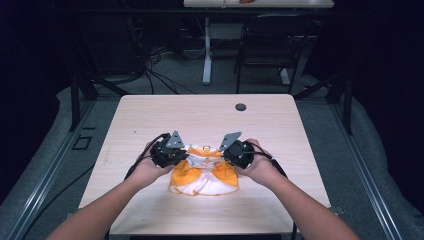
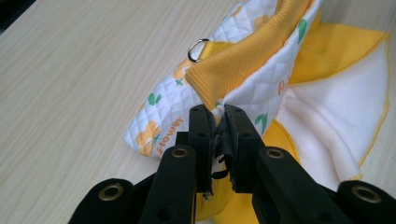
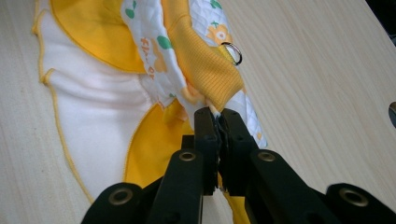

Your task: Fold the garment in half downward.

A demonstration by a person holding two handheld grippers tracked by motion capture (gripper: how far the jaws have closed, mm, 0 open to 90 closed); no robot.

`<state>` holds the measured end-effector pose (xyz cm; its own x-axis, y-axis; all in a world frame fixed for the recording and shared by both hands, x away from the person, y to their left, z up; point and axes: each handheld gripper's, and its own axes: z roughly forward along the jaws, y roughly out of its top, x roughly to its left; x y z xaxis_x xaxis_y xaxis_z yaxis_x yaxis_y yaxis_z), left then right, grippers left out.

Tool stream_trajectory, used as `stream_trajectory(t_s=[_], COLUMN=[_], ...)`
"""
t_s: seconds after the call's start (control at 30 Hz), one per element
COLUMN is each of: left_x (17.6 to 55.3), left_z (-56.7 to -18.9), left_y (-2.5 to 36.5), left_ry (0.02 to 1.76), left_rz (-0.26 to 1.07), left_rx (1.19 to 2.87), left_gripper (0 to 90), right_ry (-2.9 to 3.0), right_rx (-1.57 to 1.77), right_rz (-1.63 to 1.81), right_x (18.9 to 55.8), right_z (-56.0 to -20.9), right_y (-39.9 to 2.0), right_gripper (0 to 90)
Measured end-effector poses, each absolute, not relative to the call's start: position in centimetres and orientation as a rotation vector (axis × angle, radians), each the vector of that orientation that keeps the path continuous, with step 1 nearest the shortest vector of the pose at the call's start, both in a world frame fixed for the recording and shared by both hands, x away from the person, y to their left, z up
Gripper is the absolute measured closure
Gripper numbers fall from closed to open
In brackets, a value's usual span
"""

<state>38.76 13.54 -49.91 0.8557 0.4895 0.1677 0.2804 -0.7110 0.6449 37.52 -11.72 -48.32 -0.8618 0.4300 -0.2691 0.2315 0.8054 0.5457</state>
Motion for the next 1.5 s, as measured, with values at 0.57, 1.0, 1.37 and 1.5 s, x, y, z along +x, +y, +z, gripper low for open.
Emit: stream_trajectory(t_s=[0.57, 1.0, 1.37, 1.5], left_x=[37.1, 35.6, 34.5, 34.3], left_z=[-51.6, -52.6, -53.9, -54.1], left_y=[13.9, 14.1, 14.3, 14.4], left_ry=[0.520, 0.489, 0.478, 0.474], left_rz=[0.401, 0.364, 0.340, 0.343], left_rx=[2.419, 2.440, 2.452, 2.446], left_gripper=[81.7, 81.3, 80.5, 80.0], right_ry=[2.664, 2.689, 2.696, 2.686], right_rx=[0.484, 0.452, 0.525, 0.532], right_rz=[0.714, 0.698, 0.780, 0.801], right_x=[35.9, 34.6, 33.5, 33.2], right_z=[-50.2, -51.2, -53.7, -54.1], right_y=[-11.4, -11.0, -11.5, -11.7], right_gripper=[86.2, 86.1, 85.8, 85.8])
